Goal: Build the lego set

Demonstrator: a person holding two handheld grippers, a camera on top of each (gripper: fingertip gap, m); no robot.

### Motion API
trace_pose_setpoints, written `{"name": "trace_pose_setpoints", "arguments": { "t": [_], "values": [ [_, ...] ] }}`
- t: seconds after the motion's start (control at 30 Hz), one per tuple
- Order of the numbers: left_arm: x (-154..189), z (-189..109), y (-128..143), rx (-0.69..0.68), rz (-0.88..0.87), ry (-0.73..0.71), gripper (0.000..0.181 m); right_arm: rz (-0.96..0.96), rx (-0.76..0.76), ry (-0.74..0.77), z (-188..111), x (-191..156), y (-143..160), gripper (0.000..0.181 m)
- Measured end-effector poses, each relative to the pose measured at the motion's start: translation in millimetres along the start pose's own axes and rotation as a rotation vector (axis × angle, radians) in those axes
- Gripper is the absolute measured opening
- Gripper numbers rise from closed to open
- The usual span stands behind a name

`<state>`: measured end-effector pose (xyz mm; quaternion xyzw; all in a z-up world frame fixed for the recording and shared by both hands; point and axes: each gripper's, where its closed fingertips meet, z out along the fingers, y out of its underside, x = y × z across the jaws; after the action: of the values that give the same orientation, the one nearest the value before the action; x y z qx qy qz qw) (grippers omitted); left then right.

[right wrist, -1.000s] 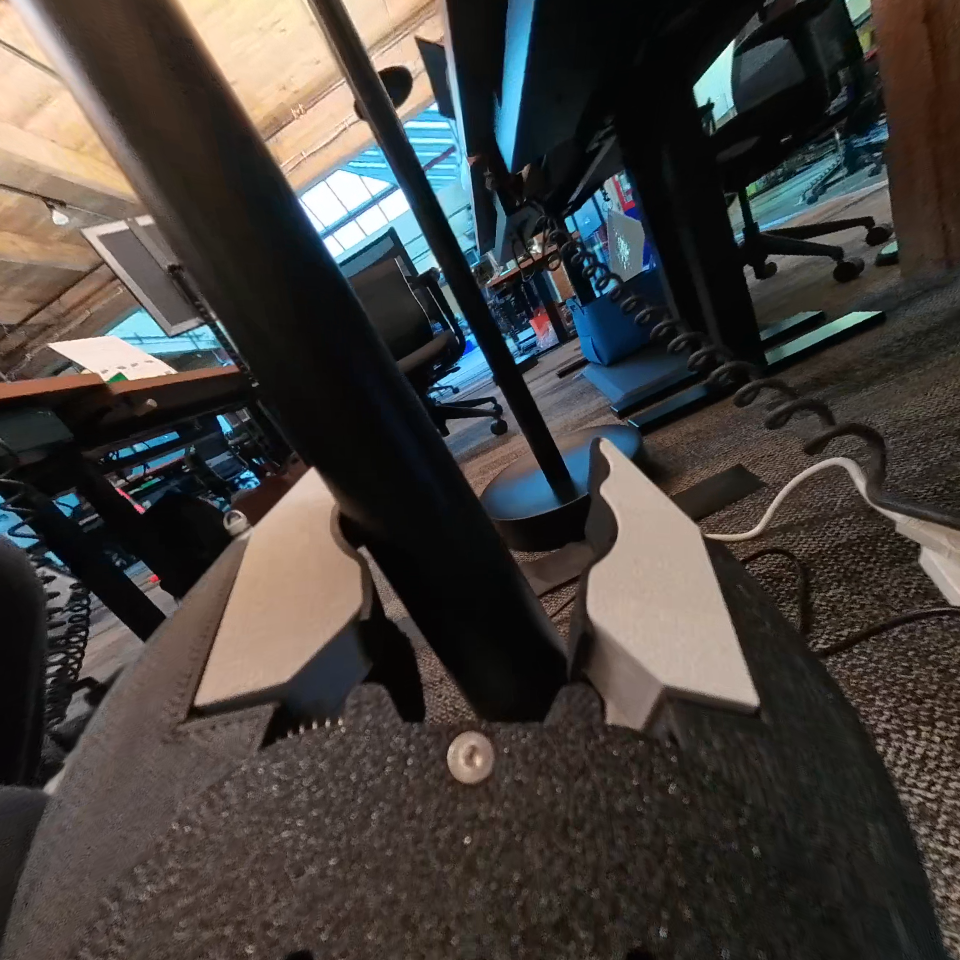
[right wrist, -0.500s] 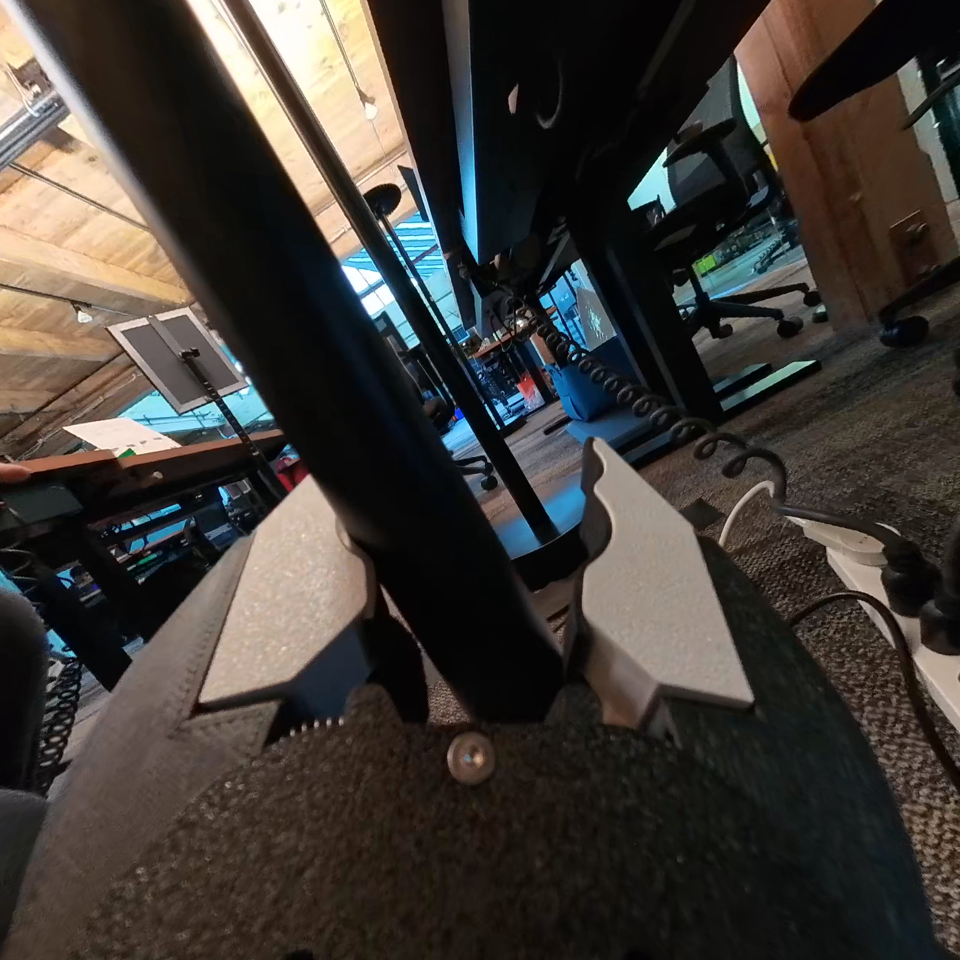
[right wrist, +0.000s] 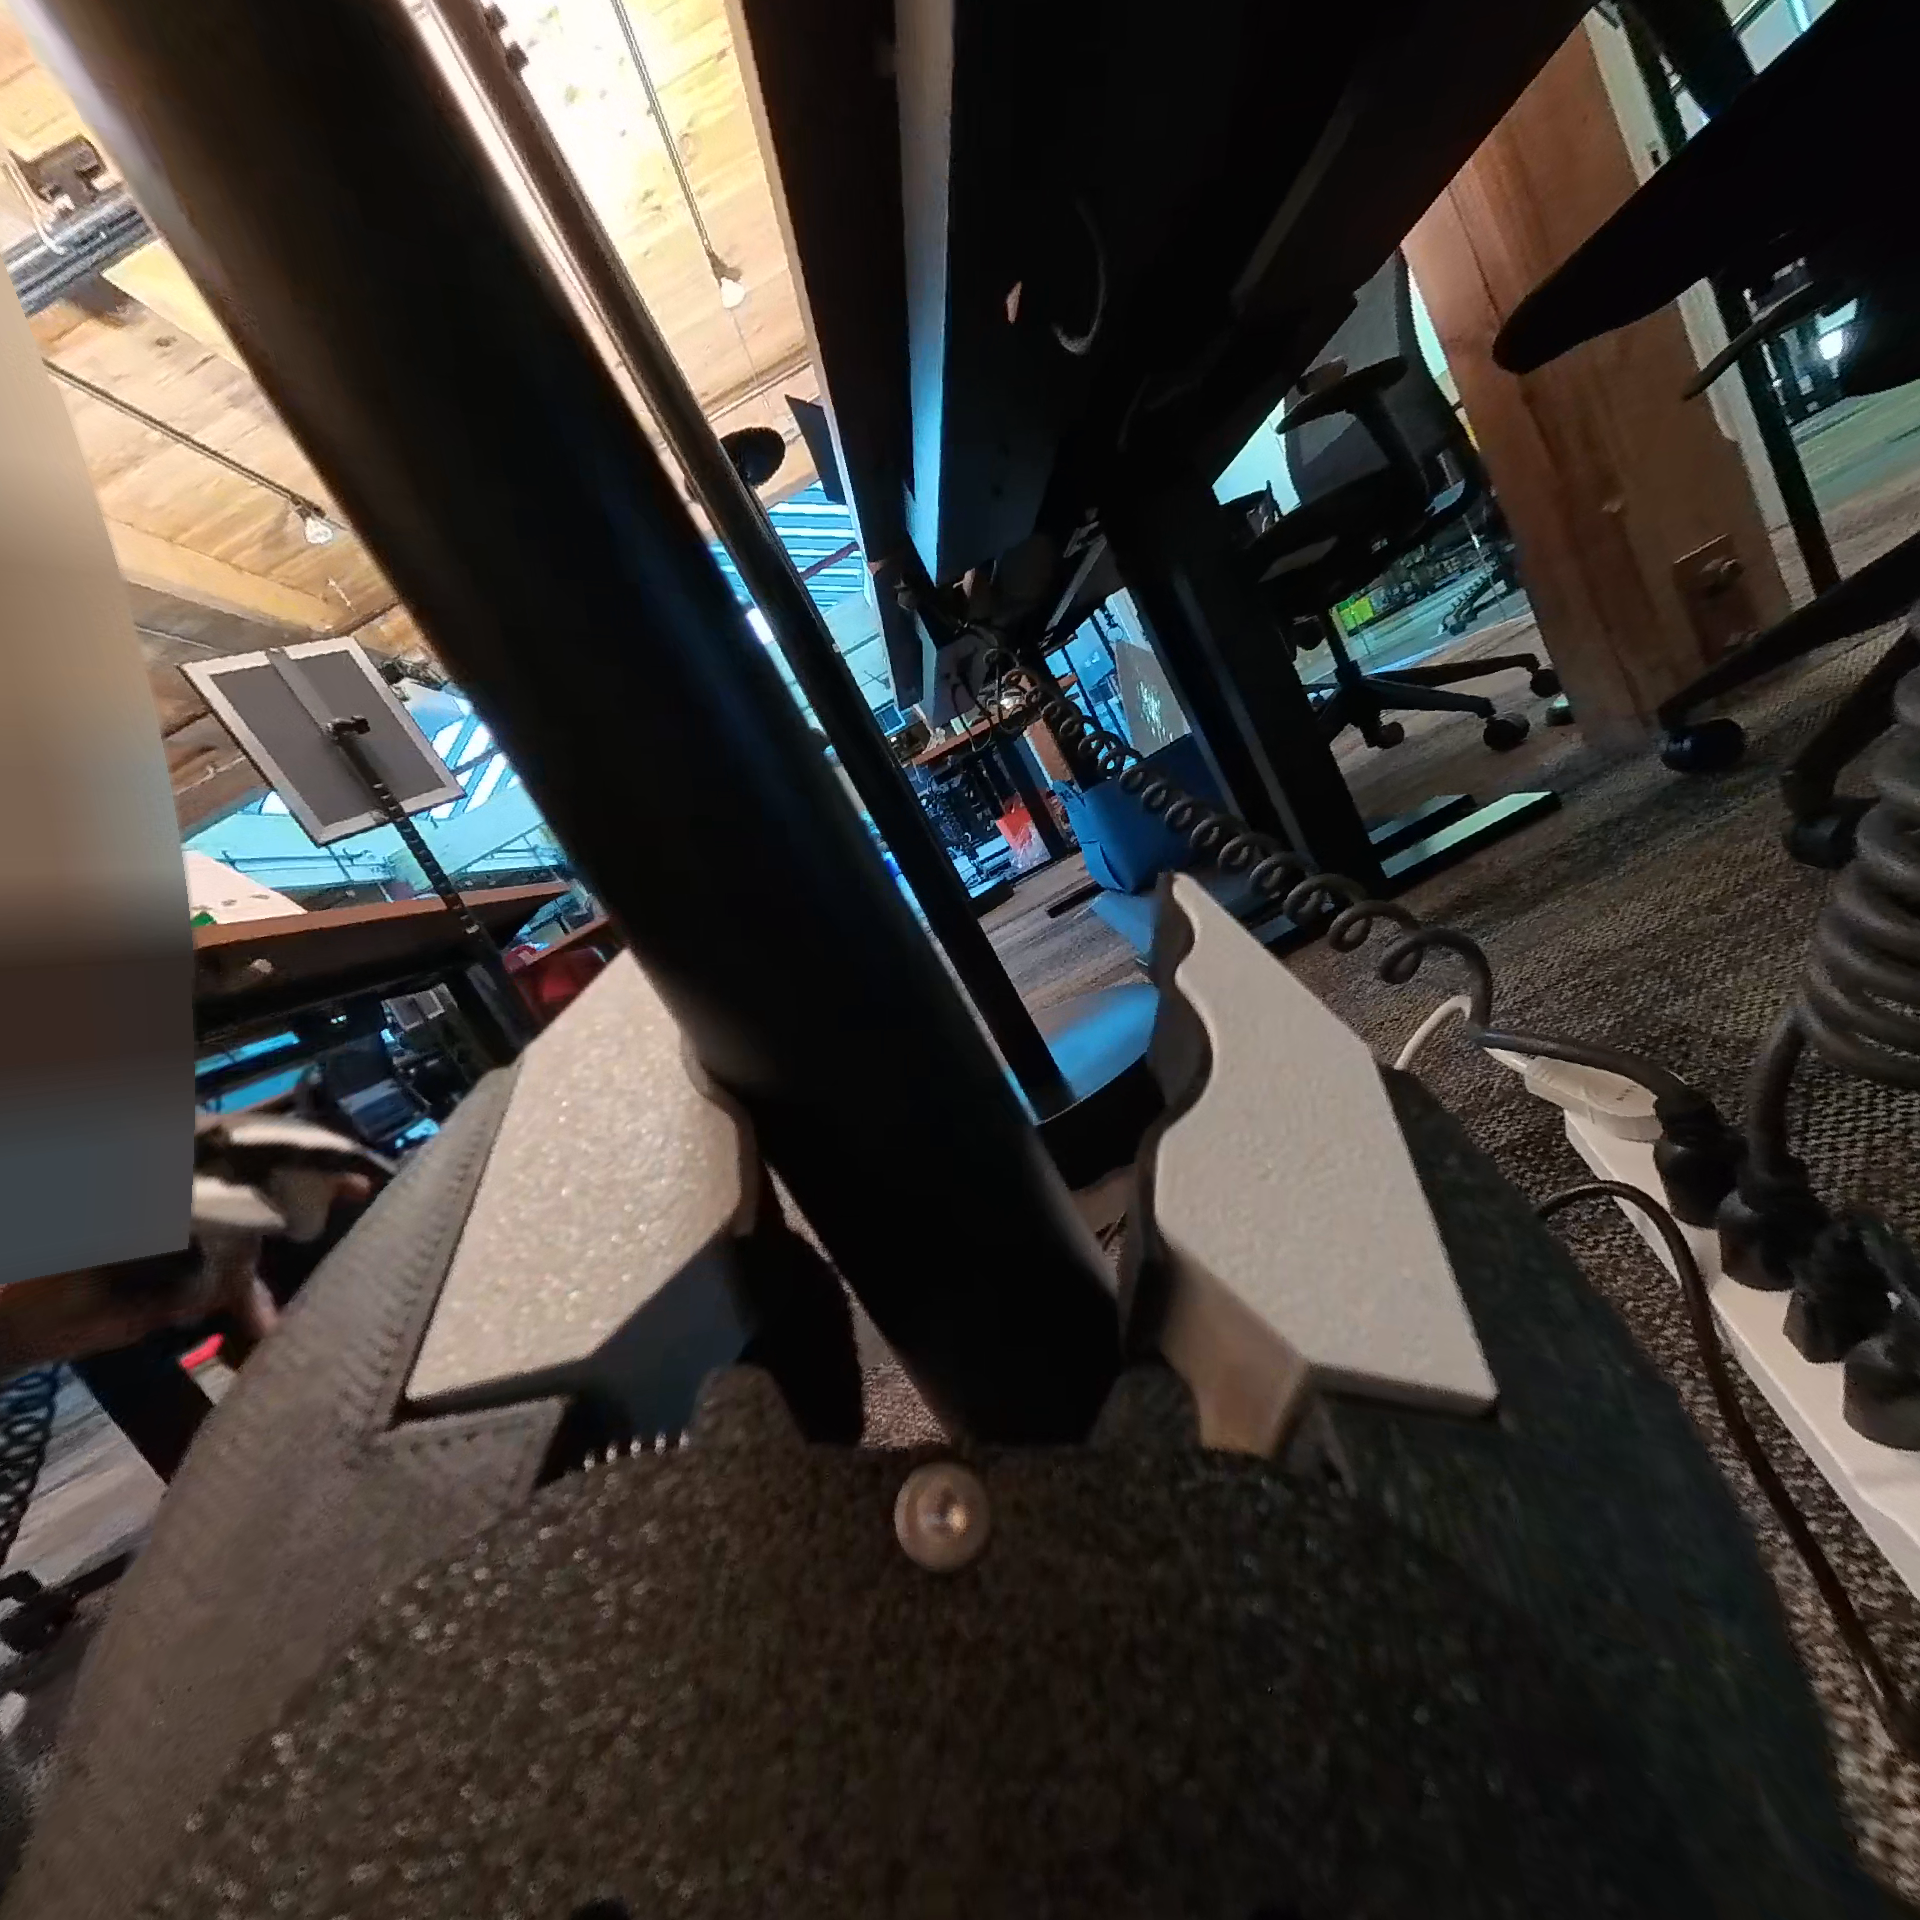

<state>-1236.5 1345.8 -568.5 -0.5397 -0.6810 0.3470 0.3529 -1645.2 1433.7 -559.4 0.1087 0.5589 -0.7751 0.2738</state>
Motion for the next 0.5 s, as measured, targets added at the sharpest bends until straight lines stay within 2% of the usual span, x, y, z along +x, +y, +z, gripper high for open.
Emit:
{"name": "trace_pose_setpoints", "arguments": {
  "t": [0.1,0.2,0.4,0.5],
  "values": [
    [4.1,6.8,56.6,-0.033,-0.129,0.007,0.050,-0.002,0.001,-0.001,2.1,-0.1,0.9,0.076],
    [11.5,10.3,87.8,-0.033,-0.292,0.056,0.050,0.008,-0.017,-0.001,6.1,1.9,5.2,0.077],
    [1.2,18.6,99.3,0.019,-0.414,0.052,0.051,-0.011,-0.025,0.026,9.0,6.9,14.4,0.074],
    [3.4,26.6,111.1,-0.013,-0.437,0.073,0.051,-0.112,-0.076,0.114,-4.0,16.9,26.2,0.075]
  ]
}}
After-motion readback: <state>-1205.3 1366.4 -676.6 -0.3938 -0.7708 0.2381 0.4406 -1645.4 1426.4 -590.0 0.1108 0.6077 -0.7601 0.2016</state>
